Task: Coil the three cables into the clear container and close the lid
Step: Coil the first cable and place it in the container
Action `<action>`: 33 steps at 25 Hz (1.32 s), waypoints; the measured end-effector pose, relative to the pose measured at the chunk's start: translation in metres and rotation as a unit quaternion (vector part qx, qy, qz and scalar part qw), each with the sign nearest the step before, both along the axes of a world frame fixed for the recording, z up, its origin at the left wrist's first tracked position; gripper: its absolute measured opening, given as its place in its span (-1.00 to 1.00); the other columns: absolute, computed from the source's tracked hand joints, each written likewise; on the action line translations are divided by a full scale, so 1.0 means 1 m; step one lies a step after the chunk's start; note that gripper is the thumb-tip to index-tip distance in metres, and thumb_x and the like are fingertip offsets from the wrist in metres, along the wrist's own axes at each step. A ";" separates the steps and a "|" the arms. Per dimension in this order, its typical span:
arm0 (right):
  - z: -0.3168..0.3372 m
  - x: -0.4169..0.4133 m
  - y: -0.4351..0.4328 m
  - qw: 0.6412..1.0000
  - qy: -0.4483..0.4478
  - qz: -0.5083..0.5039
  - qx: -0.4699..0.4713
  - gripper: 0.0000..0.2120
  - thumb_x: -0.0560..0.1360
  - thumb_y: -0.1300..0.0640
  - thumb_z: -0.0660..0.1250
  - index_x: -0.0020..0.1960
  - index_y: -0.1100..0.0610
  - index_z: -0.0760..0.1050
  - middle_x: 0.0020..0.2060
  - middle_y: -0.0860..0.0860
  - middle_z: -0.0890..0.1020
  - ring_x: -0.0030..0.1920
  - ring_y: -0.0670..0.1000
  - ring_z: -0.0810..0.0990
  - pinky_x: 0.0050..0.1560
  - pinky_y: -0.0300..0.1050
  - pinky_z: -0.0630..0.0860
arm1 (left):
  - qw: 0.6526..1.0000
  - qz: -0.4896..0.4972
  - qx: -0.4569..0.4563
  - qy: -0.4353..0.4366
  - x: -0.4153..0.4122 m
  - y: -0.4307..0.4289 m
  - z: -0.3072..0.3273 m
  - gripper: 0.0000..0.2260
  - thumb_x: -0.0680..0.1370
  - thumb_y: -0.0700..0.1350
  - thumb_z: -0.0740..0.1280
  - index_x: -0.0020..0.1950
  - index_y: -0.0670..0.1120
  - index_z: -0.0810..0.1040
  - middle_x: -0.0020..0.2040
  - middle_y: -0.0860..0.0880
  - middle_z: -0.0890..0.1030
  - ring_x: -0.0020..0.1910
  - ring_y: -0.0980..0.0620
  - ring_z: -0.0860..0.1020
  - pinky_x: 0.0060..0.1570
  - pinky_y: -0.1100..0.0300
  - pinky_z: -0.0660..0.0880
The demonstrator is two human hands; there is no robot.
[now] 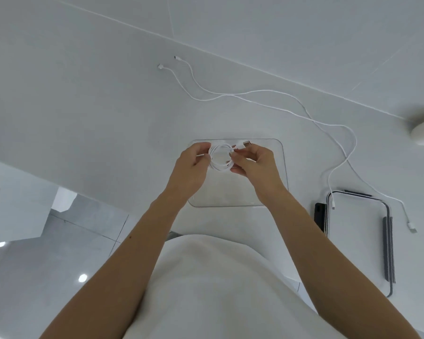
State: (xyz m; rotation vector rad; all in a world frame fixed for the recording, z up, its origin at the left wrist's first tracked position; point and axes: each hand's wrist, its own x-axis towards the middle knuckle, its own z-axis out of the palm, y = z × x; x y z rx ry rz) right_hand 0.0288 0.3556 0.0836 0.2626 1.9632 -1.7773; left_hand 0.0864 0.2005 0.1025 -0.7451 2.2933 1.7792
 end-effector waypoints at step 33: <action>-0.091 -0.021 -0.034 0.986 -0.110 0.055 0.114 -0.76 0.36 0.26 0.34 0.00 0.09 0.62 -0.06 0.05 0.72 0.05 0.07 0.68 0.20 0.14 0.58 | 0.982 0.026 0.028 -0.187 -0.025 0.013 -0.059 -0.41 0.62 -0.20 0.15 0.59 -0.04 -0.02 0.59 0.01 0.09 0.54 0.01 0.13 0.42 0.15 0.13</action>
